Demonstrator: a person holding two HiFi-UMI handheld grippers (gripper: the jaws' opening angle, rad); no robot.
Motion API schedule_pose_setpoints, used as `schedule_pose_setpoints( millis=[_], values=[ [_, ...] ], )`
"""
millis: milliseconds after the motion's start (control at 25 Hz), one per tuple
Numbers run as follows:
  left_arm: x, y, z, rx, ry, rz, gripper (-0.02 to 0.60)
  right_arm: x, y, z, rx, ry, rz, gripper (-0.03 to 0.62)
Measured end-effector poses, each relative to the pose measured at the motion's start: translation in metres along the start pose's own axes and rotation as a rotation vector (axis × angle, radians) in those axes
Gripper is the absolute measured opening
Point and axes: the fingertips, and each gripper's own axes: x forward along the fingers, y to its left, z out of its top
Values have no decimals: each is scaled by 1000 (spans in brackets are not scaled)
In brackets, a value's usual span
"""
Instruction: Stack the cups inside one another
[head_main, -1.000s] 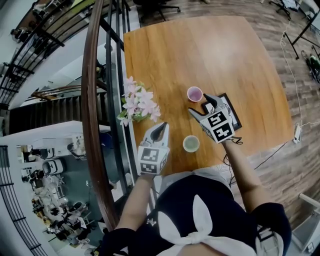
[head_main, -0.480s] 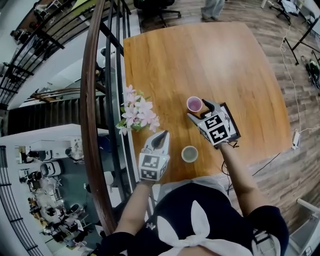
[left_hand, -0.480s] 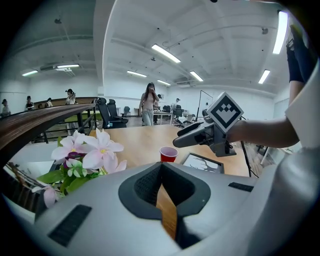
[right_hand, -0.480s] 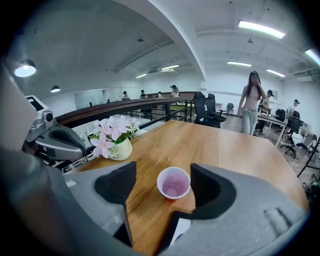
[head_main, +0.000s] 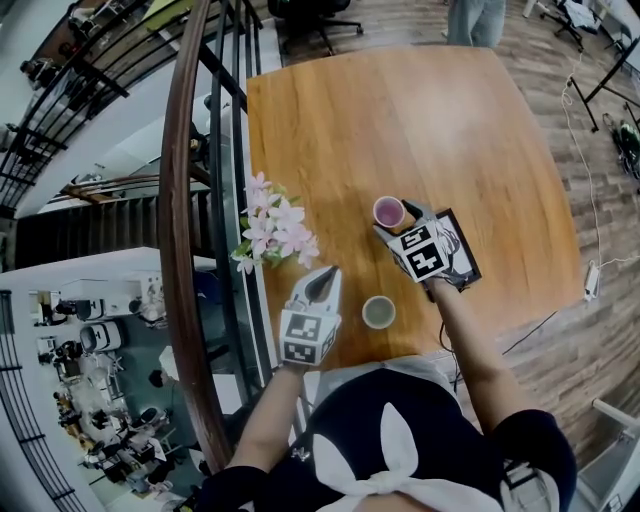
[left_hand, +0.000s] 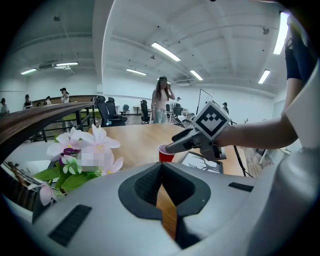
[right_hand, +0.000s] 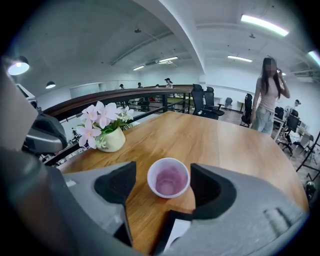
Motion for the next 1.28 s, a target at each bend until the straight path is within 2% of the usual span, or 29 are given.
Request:
schedule_pose_setpoints(
  millis=[200,600,680,760,1280],
  values=[
    [1,1,-1,-5,1,2,18,13,-4,-10,13,36,-13,357],
    [1,1,-3,-8,0,2,18,25,-7,-22,35,72,-17,357],
    [0,1,-3,-10,-2,3,18,25,-6,-23,26,81,-16,351],
    [-1,2,-3,-10,-3,5,17,25,-6,-23,17,82,-19,307],
    [-10,-1,1,-8,-13,13,18,13,-4,-19,4,70,-20,304]
  ],
)
